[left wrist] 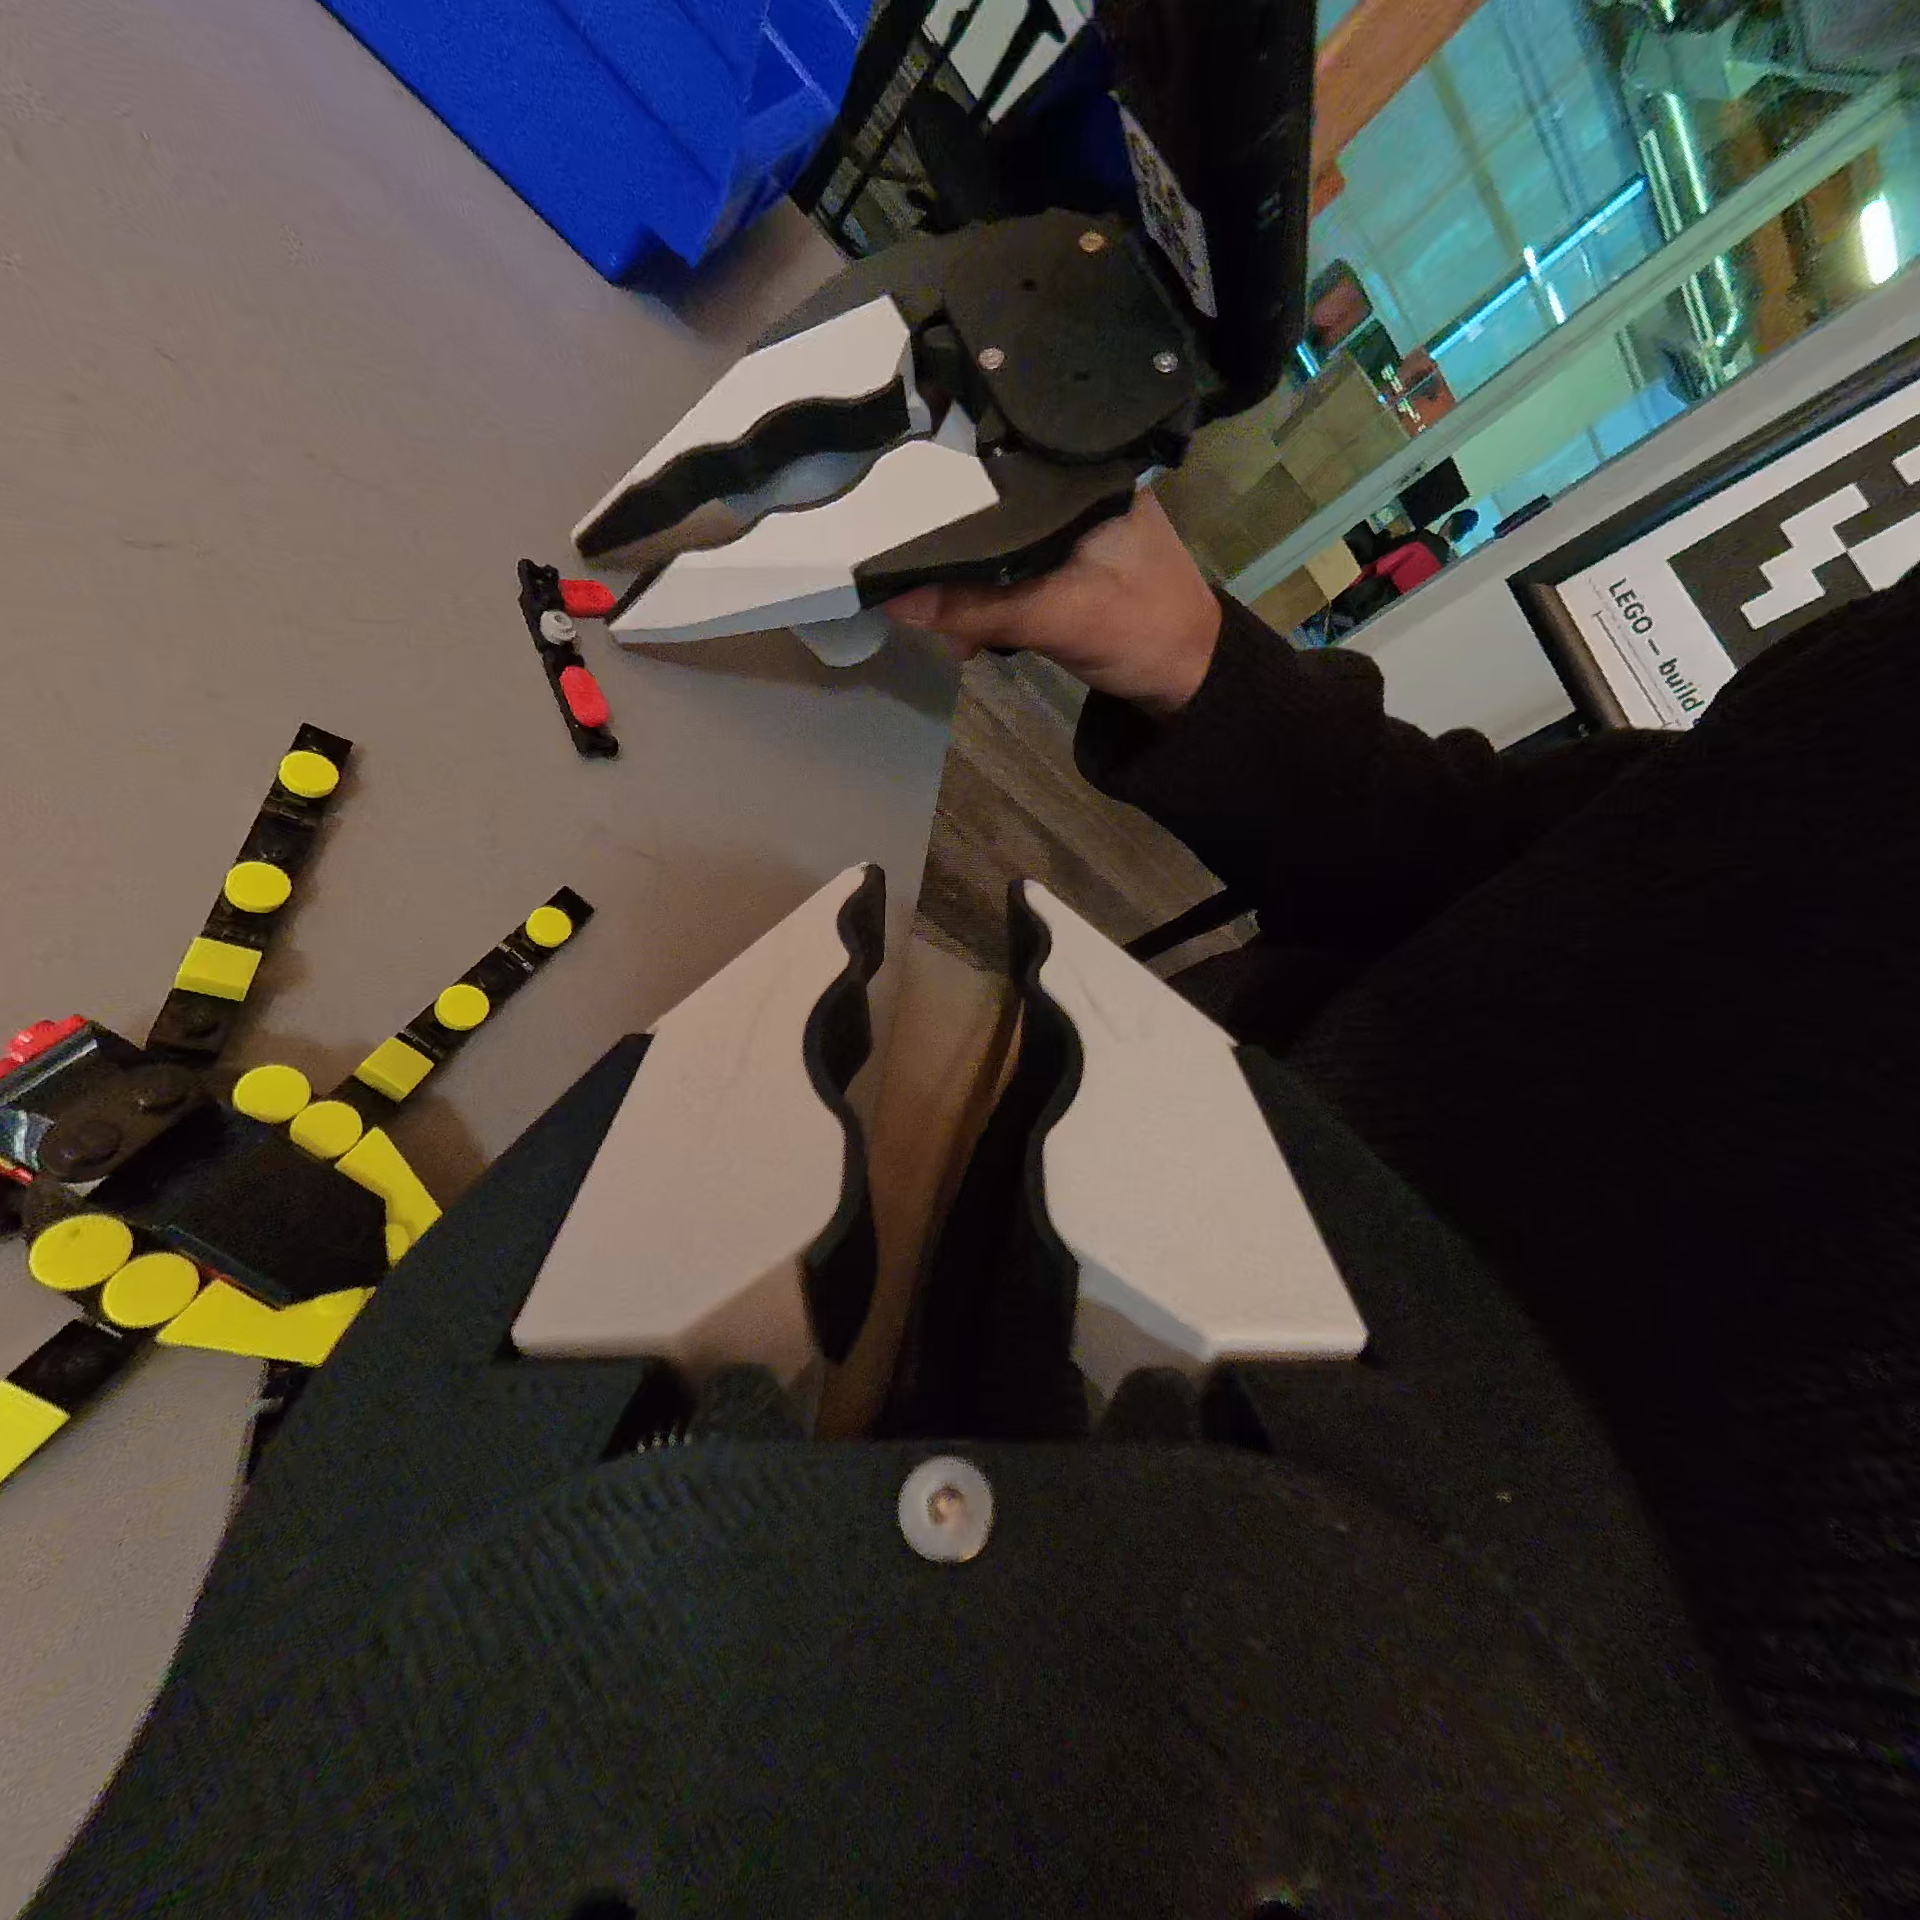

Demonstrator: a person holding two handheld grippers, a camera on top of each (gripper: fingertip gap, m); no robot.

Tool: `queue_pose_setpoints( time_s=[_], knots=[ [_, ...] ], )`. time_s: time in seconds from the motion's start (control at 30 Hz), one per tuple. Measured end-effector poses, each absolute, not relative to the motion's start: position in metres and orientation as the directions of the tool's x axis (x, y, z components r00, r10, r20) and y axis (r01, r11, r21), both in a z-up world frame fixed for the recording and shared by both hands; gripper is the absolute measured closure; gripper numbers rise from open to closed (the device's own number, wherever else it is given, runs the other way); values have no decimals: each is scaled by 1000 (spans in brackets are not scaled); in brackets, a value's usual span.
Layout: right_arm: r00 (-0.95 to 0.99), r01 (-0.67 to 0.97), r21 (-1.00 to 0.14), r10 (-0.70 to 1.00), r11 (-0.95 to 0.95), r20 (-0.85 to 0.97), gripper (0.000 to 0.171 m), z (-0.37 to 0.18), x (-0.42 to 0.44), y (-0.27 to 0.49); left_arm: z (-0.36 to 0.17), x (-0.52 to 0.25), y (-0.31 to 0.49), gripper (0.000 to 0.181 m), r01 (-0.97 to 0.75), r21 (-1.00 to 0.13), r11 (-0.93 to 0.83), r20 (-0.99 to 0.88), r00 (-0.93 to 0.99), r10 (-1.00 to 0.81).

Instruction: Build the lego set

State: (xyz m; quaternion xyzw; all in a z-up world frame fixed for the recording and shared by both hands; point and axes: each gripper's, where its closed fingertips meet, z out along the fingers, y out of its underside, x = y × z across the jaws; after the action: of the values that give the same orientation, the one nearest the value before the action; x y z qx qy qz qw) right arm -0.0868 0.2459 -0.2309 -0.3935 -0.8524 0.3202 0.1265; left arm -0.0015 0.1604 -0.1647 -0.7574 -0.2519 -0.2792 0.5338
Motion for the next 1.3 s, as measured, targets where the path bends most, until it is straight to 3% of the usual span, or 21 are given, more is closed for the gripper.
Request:
queue_pose_setpoints(
  time_s=[0.1, 0.2, 0.33, 0.5, 0.6, 0.7, 1.13, 1.3],
  knots=[
    [-672, 597, -639, 738, 485, -68, 165, -234, -86, 241, -167, -2, 160, 161, 661, -682, -312, 671, 736, 90],
    [-691, 599, -662, 708, 450, -145, 165, -222, -75, 231, -166, -4, 160, 161, 632, -713, -305, 636, 765, 100],
    [-802, 560, -730, 477, 392, -359, 165, -191, -35, 189, -161, -16, 155, 161, 551, -788, -276, 537, 833, 129],
    [-793, 609, -694, 259, 384, -552, 165, -179, 6, 164, -156, -6, 152, 169, 244, -907, -344, 230, 970, 81],
    [-781, 619, -684, 215, 386, -586, 166, -177, 14, 157, -171, 13, 155, 168, 0, -896, -444, -4, 1000, 8],
    [-768, 630, -676, 184, 381, -613, 166, -175, 20, 153, -184, 21, 159, 166, -120, -858, -499, -127, 992, -20],
    [-700, 706, -635, 175, 315, -692, 166, -172, 15, 151, -177, 18, 160, 176, -145, -871, -469, -162, 987, -5],
    [-702, 711, -683, 212, 164, -680, 161, -159, -8, 155, -171, 3, 158, 178, -12, -897, -442, -57, 994, 88]
  ],
)
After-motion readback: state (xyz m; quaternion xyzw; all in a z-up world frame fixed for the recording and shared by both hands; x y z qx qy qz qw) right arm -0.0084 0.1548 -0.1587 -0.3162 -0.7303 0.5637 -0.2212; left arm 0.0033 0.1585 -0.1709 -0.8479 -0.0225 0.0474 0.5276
